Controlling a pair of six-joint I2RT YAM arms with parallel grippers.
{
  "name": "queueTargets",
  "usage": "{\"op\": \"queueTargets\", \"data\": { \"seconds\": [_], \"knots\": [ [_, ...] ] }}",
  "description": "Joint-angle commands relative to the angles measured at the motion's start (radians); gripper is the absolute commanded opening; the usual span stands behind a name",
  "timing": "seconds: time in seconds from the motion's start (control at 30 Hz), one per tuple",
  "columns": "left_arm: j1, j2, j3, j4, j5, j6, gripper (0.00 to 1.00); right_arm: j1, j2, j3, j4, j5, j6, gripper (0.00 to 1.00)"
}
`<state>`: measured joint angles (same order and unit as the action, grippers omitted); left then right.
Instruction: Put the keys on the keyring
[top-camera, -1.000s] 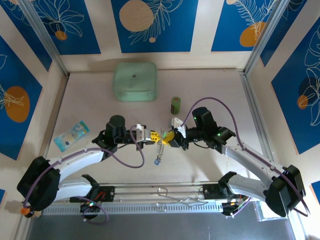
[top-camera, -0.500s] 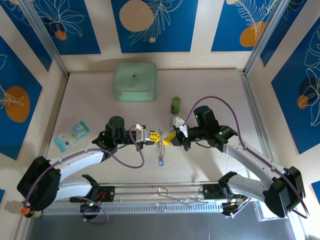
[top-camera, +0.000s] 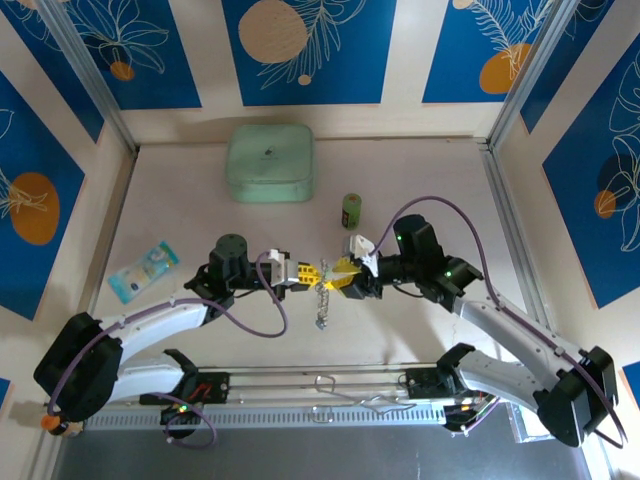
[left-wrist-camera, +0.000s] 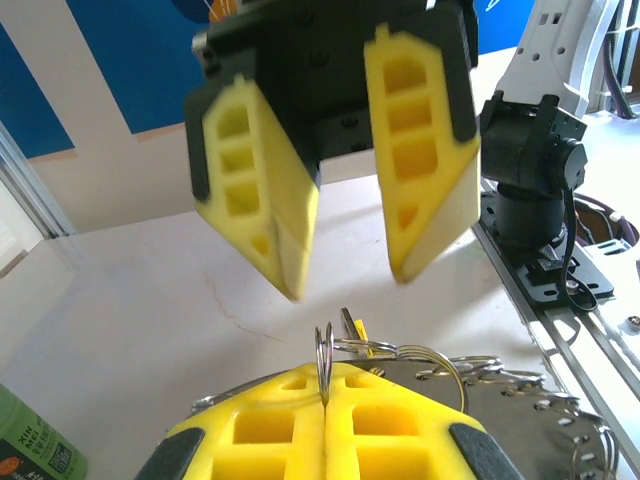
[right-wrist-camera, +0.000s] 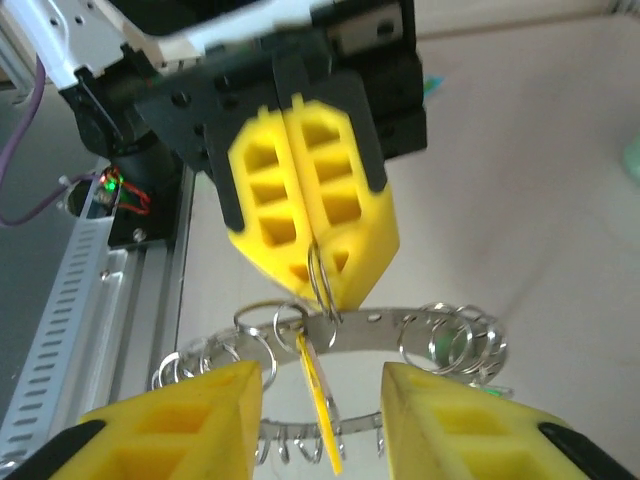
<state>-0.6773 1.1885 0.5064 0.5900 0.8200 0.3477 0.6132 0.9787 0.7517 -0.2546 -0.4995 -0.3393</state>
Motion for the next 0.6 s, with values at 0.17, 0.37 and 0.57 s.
{"op": "queueTargets", "data": {
  "seconds": [0.17, 0.37, 0.57],
  "knots": [
    [-0.007, -0.007, 0.006, 0.056, 0.049, -0.006, 0.00, 0.038, 0.077, 0.020, 0.082, -0.015, 0.026, 0.39],
    [-0.006, -0.012, 0.006, 0.052, 0.047, -0.002, 0.00, 0.047, 0.107, 0.022, 0.053, 0.001, 0.012, 0.39],
    [-0.005, -0.014, 0.006, 0.054, 0.047, -0.003, 0.00, 0.022, 0.070, 0.010, -0.012, 0.013, -0.016, 0.37]
  ]
}}
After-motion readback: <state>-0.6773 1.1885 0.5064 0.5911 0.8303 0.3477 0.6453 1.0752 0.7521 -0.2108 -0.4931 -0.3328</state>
